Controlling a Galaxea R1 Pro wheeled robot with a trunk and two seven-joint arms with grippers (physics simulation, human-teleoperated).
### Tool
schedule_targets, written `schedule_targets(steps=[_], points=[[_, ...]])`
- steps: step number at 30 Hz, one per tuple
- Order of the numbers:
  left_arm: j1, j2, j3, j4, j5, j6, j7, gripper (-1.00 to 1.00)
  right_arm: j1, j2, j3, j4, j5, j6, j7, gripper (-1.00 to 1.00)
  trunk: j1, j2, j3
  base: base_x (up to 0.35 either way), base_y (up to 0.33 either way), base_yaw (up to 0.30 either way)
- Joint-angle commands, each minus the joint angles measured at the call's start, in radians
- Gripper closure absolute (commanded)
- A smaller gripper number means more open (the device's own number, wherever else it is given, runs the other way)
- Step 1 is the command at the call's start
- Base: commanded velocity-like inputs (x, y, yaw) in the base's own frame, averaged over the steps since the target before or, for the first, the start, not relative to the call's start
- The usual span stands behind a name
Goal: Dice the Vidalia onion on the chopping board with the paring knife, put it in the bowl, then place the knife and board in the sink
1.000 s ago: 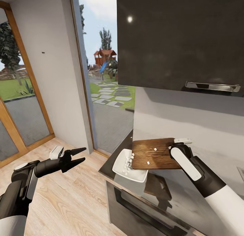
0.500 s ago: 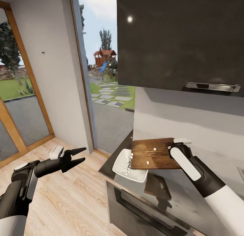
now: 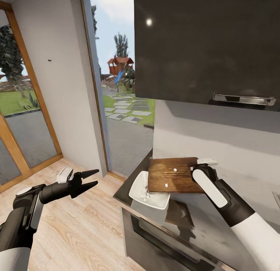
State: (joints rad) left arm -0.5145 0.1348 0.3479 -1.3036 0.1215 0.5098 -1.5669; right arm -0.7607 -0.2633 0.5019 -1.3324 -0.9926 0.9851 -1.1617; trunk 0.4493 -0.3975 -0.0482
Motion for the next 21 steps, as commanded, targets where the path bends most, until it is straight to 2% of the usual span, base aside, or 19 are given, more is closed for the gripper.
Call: schedule_targets(steps=[1,8,21], points=[[-0.001,0.0,0.0,0.0,0.0,0.01,-0.004,-1.0,-0.002,0.001,0.003,-0.001,-0.002,0.003,-0.019,1.0,0.001,-0.002,-0.002,0.0,0.0,0.0],[-0.001,0.0,0.001,0.0,0.0,0.01,-0.004,-1.0,-0.002,0.005,0.028,-0.001,0.004,-0.014,-0.034,1.0,0.001,-0.002,-0.002,0.0,0.0,0.0],[-0.001,0.0,0.001,0.0,0.0,0.01,-0.004,-1.0,-0.002,0.006,0.034,-0.001,0.005,-0.016,-0.035,1.0,0.001,-0.002,-0.002,0.0,0.0,0.0]])
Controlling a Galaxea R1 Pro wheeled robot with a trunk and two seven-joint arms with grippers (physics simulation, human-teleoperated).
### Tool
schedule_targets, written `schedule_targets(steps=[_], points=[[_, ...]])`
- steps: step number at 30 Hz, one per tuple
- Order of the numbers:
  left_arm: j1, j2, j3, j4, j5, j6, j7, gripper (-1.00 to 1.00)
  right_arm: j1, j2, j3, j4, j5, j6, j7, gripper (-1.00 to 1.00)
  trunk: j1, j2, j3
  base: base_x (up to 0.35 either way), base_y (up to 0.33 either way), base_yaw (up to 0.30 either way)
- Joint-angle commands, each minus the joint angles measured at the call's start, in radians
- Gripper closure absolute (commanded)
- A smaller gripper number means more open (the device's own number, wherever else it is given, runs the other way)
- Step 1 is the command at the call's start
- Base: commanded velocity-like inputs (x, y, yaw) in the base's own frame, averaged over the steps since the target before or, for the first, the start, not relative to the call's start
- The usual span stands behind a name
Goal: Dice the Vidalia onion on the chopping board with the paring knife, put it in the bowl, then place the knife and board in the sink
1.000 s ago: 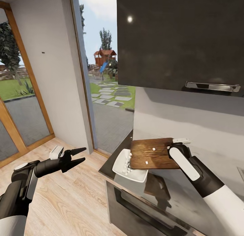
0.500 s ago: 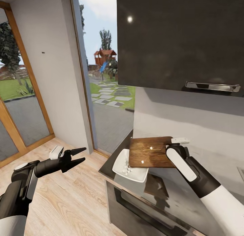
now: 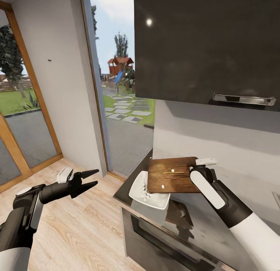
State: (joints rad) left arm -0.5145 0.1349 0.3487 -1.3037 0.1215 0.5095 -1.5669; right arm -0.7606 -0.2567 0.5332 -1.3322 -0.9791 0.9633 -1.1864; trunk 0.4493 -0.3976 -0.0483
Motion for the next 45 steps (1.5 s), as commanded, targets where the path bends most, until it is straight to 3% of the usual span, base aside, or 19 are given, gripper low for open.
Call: schedule_targets(steps=[1,14,23,26,30,45], points=[[-0.001,0.0,0.0,0.0,0.0,0.011,-0.004,-1.0,-0.002,-0.001,0.003,-0.001,-0.008,0.006,-0.011,1.0,0.001,-0.002,-0.002,0.0,0.0,0.0],[-0.001,0.0,0.0,0.0,0.0,0.011,-0.004,-1.0,-0.002,-0.001,0.012,-0.001,0.008,0.005,-0.022,1.0,0.001,-0.002,-0.002,0.0,0.0,0.191],[-0.001,0.0,0.0,0.0,0.0,0.011,-0.004,-1.0,-0.002,-0.001,0.018,-0.001,0.013,0.003,-0.022,1.0,0.001,-0.002,-0.002,0.0,0.0,0.029],[-0.001,0.0,0.001,0.0,0.0,0.011,-0.004,-1.0,-0.002,-0.001,0.019,-0.001,0.043,0.003,-0.022,1.0,0.001,-0.002,-0.002,0.0,0.0,0.002],[-0.001,0.0,0.001,0.0,0.0,0.011,-0.004,-1.0,-0.002,-0.001,0.018,-0.001,0.117,0.003,-0.022,1.0,0.001,-0.002,-0.002,0.0,0.0,0.0],[-0.001,0.0,0.001,0.0,0.0,0.011,-0.004,-1.0,-0.002,-0.001,0.019,-0.019,0.132,0.003,-0.023,1.0,0.001,-0.002,-0.002,0.0,0.0,0.0]])
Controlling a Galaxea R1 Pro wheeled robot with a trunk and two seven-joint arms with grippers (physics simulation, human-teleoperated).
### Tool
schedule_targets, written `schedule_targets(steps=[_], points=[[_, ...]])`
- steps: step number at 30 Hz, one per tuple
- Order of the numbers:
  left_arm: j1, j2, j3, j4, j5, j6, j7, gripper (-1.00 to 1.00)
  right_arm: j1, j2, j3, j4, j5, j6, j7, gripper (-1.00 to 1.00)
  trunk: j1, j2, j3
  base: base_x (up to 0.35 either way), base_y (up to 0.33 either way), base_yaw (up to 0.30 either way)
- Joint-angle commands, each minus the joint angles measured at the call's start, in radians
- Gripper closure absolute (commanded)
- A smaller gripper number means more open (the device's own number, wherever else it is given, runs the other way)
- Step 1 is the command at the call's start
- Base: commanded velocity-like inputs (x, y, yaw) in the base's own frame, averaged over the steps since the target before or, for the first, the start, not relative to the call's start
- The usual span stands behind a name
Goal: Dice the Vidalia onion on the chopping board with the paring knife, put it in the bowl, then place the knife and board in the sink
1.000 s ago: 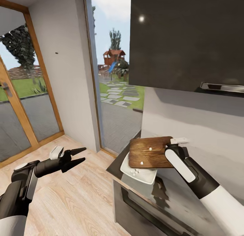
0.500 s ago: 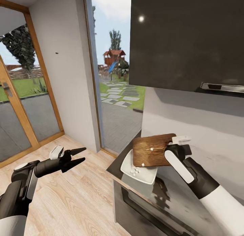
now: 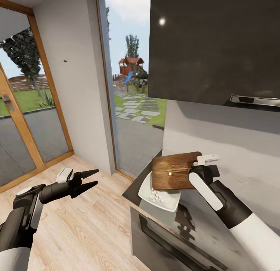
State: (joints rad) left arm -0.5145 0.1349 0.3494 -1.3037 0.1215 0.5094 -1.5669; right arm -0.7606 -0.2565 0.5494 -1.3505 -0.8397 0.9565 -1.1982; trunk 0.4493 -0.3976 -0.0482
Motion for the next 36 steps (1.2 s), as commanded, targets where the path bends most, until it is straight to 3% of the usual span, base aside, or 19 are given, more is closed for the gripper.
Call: schedule_targets(steps=[1,25,36], points=[[-0.001,0.0,0.0,0.0,0.0,0.011,-0.004,-1.0,-0.002,-0.001,0.003,-0.012,-0.007,0.01,-0.011,1.0,0.001,-0.002,-0.002,0.0,0.0,0.0],[-0.001,0.0,-0.001,0.0,0.0,0.011,-0.004,-1.0,-0.001,-0.001,0.0,-0.047,-0.007,0.01,-0.012,1.0,0.001,-0.002,-0.002,0.0,0.0,0.0],[-0.001,0.0,0.0,0.0,0.0,0.011,-0.004,-1.0,-0.001,-0.001,0.0,-0.047,-0.007,0.01,-0.012,1.0,0.001,-0.002,0.012,0.0,0.0,0.0]])
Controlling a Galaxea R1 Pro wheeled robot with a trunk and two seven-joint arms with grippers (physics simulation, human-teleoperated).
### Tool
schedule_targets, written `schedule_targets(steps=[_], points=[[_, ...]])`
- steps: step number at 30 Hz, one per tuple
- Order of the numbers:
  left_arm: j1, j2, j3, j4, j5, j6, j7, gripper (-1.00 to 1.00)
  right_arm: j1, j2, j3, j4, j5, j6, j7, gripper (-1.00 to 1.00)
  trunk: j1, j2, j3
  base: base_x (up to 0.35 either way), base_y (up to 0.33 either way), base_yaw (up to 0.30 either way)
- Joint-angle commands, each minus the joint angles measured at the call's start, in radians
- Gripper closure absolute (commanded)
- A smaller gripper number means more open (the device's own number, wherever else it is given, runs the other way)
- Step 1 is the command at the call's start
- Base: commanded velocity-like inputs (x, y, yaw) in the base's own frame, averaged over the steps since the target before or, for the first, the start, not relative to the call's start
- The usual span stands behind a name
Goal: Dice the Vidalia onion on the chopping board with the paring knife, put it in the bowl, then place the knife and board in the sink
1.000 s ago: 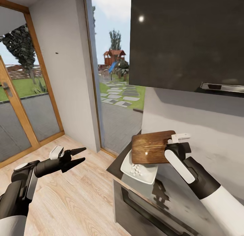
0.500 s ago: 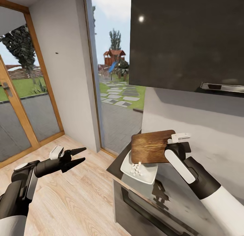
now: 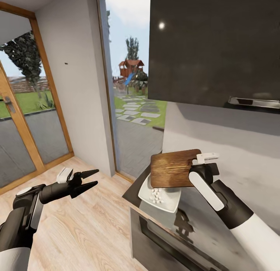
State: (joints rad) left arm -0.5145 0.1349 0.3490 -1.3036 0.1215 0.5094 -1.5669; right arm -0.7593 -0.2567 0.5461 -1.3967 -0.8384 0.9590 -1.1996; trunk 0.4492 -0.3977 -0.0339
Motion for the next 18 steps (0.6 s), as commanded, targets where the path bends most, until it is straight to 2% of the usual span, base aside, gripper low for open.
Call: schedule_targets(steps=[1,7,8,9,11,12,13,14,16,18], points=[[-0.001,0.0,0.0,0.0,0.0,0.011,-0.004,-1.0,-0.002,-0.001,0.003,-0.001,-0.008,0.007,-0.011,1.0,0.001,-0.002,-0.001,0.0,0.0,0.0],[-0.001,0.0,0.001,0.0,0.0,0.011,-0.004,-1.0,-0.002,-0.001,0.001,-0.001,-0.008,0.007,-0.011,1.0,0.001,-0.002,0.009,0.0,0.0,0.0],[-0.001,0.0,0.001,0.0,0.0,0.011,-0.004,-1.0,-0.002,-0.002,-0.012,-0.001,-0.008,0.008,-0.01,1.0,0.001,-0.002,0.01,0.0,0.0,0.0],[-0.001,0.0,0.001,0.0,0.0,0.011,-0.004,-1.0,-0.002,-0.002,-0.061,-0.001,-0.008,0.009,-0.009,1.0,0.001,-0.002,0.012,0.0,0.0,0.0],[-0.001,0.0,0.0,0.0,0.0,0.011,-0.004,-1.0,-0.002,-0.003,-0.206,-0.001,-0.01,0.01,-0.001,1.0,0.001,-0.002,0.014,0.0,0.0,0.0],[-0.001,0.0,0.001,0.0,0.0,0.011,-0.004,-1.0,-0.002,-0.003,-0.26,-0.001,-0.011,0.01,0.004,1.0,0.001,-0.002,0.014,0.0,0.0,0.0],[-0.001,0.0,0.0,0.0,0.0,0.011,-0.004,-1.0,-0.002,-0.003,-0.285,-0.001,-0.011,0.011,0.009,1.0,0.001,-0.002,0.014,0.0,0.0,0.0],[-0.001,0.0,0.0,0.0,0.0,0.011,-0.004,-1.0,-0.002,-0.003,-0.348,-0.001,-0.012,0.015,0.028,1.0,0.001,-0.002,0.014,0.0,0.0,0.0],[-0.001,0.0,0.0,0.0,0.0,0.011,-0.004,-1.0,-0.002,-0.003,-0.396,0.0,-0.014,0.02,0.059,1.0,0.001,-0.002,0.015,0.0,0.0,0.0],[-0.001,0.0,0.0,0.0,0.0,0.011,-0.004,-1.0,-0.002,-0.003,-0.417,0.0,-0.014,0.028,0.076,1.0,0.001,-0.002,0.015,0.0,0.0,0.0]])
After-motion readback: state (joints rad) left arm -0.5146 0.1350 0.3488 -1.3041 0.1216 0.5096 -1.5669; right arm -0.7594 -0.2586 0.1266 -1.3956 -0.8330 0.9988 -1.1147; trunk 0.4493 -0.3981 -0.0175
